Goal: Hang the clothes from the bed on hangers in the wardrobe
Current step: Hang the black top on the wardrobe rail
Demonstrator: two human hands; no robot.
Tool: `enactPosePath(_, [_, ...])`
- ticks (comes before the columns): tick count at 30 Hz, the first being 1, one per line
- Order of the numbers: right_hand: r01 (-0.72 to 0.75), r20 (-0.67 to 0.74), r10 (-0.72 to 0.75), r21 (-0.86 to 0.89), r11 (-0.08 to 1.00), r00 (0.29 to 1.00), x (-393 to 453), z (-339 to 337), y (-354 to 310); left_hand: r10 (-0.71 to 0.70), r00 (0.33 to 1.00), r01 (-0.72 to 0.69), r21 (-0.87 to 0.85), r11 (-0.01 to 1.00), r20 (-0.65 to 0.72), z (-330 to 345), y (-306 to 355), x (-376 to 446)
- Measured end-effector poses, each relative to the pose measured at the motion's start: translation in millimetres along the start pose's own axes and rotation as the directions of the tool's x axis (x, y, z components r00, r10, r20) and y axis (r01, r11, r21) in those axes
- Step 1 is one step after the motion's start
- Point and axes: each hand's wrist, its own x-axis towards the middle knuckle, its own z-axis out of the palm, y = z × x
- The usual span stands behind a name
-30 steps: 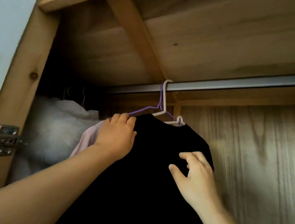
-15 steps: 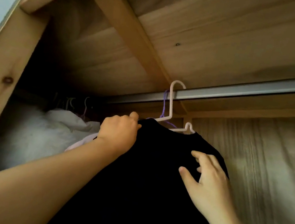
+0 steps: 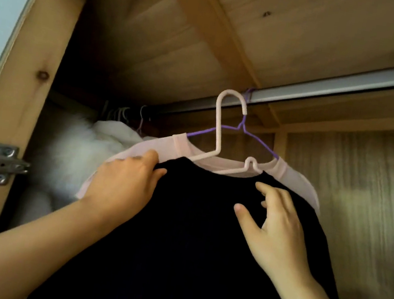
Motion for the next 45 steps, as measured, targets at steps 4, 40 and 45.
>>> enactPosePath(4, [0.087, -0.012, -0.087, 0.089, 0.992, 0.996, -21.2, 16.9, -16.0, 0.027, 0.999, -0.030, 0.096, 0.995, 0.036, -4.9, -28.9, -66.8])
enactPosePath(40, [-0.266, 0.671, -0.600, 0.733, 0.626, 0.435, -442.1, 53.7, -536.5, -0.792, 0.609, 0.665, 0.518, 0.539, 0.043, -488.2, -228.0, -618.7])
enactPosePath(45, [-0.165, 0.562, -0.721, 0.821, 0.547, 0.406, -460.5, 57.0, -624.1, -0.852, 0.523, 0.706, 0.560, 0.434, 0.001, -552.1, -241.0, -658.6])
